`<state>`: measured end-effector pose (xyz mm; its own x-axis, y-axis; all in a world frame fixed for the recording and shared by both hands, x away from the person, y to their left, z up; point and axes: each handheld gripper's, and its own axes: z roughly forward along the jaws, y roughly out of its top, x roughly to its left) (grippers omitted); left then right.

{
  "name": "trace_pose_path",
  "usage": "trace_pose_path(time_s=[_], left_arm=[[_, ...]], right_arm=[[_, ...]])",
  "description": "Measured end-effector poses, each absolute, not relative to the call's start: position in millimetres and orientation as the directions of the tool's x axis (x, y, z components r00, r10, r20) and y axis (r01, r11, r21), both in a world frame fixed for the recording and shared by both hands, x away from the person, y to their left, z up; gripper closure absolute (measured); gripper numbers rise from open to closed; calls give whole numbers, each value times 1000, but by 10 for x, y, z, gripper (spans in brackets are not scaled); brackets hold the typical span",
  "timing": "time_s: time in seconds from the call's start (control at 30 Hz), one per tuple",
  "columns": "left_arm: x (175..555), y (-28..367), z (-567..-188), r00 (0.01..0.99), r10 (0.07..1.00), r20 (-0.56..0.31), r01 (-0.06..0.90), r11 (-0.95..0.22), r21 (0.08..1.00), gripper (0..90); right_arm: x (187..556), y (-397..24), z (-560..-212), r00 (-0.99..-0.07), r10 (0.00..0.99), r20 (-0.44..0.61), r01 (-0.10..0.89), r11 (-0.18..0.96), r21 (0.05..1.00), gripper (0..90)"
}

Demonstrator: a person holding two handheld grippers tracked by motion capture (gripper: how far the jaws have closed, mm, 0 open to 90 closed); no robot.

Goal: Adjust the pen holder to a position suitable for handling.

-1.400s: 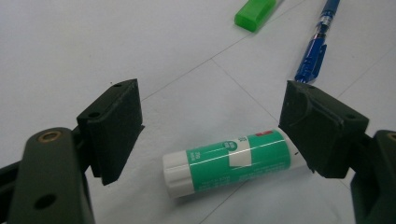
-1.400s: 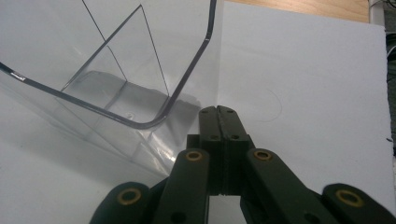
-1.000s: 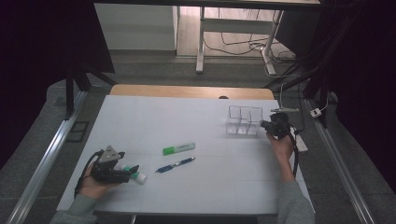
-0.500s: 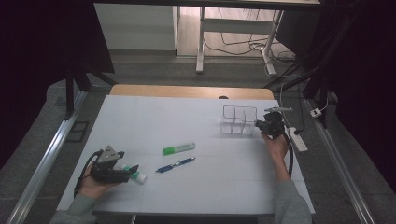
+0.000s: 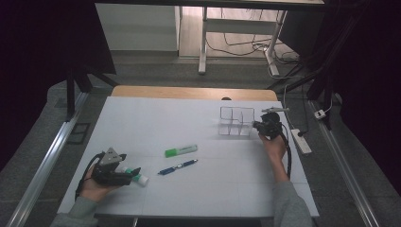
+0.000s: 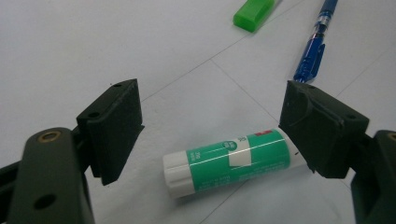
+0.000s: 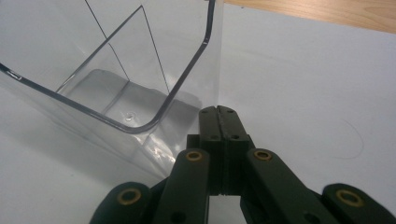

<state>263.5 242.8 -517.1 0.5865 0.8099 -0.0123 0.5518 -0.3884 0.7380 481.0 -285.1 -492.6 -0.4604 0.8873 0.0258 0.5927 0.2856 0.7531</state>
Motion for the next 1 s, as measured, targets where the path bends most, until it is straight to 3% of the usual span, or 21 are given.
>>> trace_pose_path(time_s=[1.0], left_arm=[[2641,2433,-5169,593,805,-23,552,-386,739,206]], right_arm=[[4824,-2430,-4979,-523,852,6,574,347,742,896]])
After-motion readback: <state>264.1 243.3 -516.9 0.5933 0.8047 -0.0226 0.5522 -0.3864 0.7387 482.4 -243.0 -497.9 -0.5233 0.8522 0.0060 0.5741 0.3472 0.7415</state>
